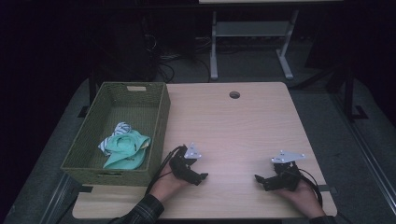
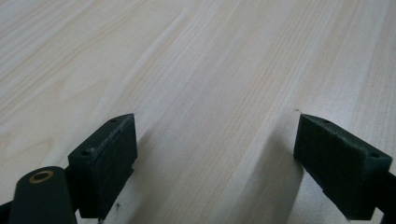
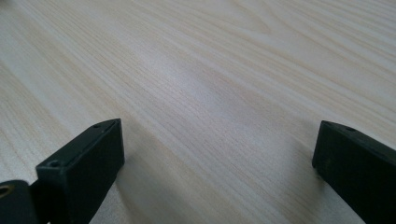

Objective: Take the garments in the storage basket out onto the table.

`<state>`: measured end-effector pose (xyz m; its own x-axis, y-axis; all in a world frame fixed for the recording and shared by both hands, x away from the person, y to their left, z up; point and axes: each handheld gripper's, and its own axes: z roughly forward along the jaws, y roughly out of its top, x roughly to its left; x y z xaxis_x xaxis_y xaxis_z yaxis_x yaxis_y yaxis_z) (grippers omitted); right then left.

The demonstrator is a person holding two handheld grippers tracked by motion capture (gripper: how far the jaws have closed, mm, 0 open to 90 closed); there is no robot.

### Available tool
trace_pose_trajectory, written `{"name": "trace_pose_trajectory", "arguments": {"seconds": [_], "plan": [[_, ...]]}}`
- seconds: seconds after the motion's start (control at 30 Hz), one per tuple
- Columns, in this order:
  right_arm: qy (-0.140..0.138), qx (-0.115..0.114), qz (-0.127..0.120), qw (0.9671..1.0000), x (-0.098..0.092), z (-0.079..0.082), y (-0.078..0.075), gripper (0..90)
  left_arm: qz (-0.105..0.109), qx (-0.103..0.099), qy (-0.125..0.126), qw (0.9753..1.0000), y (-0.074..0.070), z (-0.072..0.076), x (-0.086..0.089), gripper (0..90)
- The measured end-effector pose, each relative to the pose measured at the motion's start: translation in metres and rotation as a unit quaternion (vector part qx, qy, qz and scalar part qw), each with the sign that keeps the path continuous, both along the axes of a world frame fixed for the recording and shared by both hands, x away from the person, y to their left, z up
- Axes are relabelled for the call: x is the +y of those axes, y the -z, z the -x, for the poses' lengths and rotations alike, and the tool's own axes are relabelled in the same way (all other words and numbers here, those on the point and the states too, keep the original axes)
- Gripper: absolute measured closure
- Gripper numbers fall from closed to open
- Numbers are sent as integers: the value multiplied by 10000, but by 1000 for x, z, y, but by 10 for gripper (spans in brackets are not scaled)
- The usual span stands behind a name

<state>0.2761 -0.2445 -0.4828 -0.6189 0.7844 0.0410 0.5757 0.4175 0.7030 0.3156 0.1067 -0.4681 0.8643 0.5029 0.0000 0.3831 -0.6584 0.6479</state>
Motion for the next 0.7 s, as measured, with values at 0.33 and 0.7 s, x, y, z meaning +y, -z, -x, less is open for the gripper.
{"name": "trace_pose_trajectory", "arguments": {"seconds": [0.33,0.7], "plan": [[2,9,-4,10000,0,0,0,18,240,49,-47,9997,-6,-2,4,129],[-3,13,-10,10000,0,0,0,18,398,217,-135,9989,-14,-6,4,134]]}}
